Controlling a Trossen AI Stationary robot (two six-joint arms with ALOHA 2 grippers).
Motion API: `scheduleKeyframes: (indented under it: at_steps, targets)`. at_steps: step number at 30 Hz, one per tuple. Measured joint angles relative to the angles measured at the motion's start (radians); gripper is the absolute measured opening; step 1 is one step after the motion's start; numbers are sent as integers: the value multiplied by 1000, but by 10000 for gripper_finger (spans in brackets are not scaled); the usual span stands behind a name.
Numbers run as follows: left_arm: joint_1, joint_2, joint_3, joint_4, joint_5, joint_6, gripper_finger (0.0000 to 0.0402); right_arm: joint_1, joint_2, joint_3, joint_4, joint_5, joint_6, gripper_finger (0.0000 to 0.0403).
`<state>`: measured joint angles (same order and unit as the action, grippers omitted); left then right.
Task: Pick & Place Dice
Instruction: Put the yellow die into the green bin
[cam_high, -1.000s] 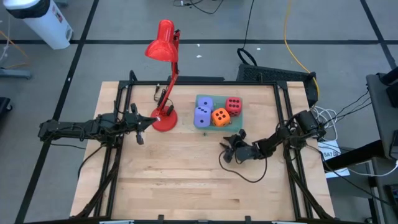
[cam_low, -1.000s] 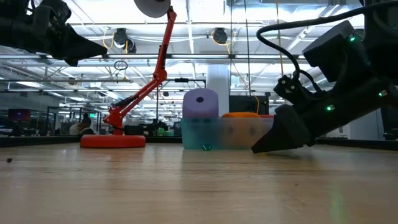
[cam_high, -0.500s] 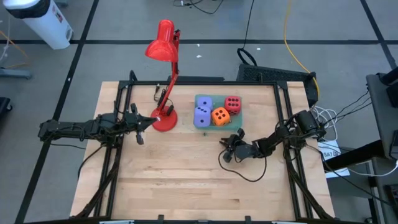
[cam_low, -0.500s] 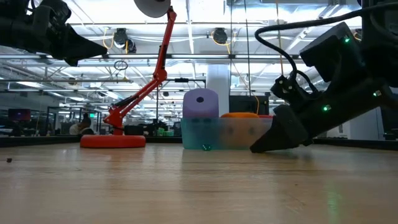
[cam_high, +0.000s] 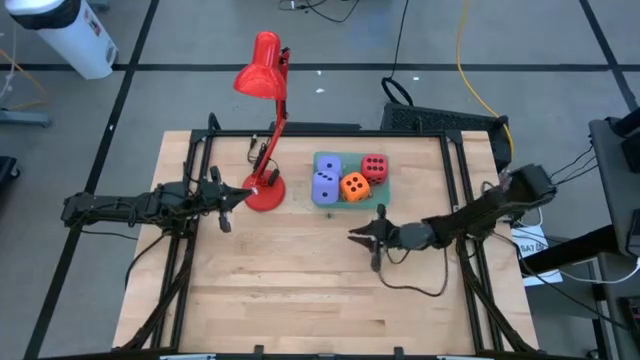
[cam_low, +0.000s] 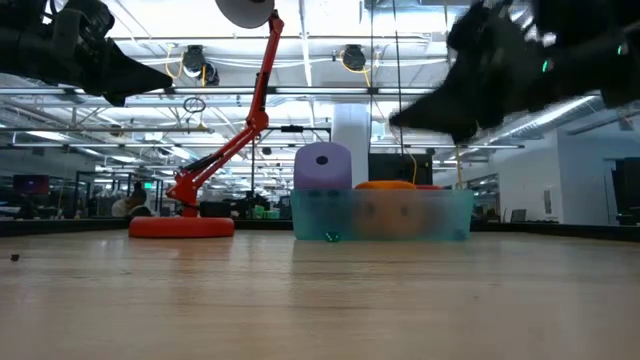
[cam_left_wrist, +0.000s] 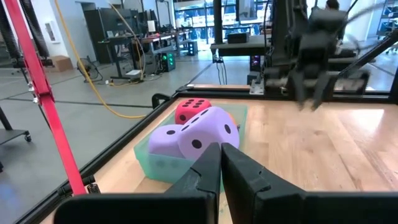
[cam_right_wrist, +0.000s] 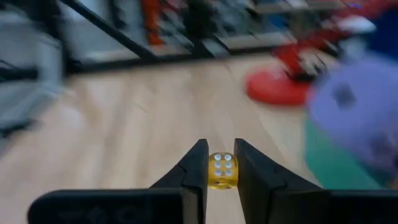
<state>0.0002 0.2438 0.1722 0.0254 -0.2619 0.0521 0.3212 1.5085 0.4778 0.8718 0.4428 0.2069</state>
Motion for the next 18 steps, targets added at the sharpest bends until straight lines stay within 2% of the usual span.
scheduleKeyframes:
  at_steps: [3, 6, 12, 18]
  targets:
    - [0, 0, 0, 0, 0, 0, 26, -12, -135, 0, -14, -106, -68, 52]
    - [0, 0, 0, 0, 0, -1, 26, -41, -297, 0, -117, -180, -130, 50]
    - [0, 0, 0, 0, 0, 0, 26, -100, -609, -4, -363, -185, -243, 51]
    - [0, 0, 0, 0, 0, 1, 26, -134, -810, -156, -320, -155, -315, 52]
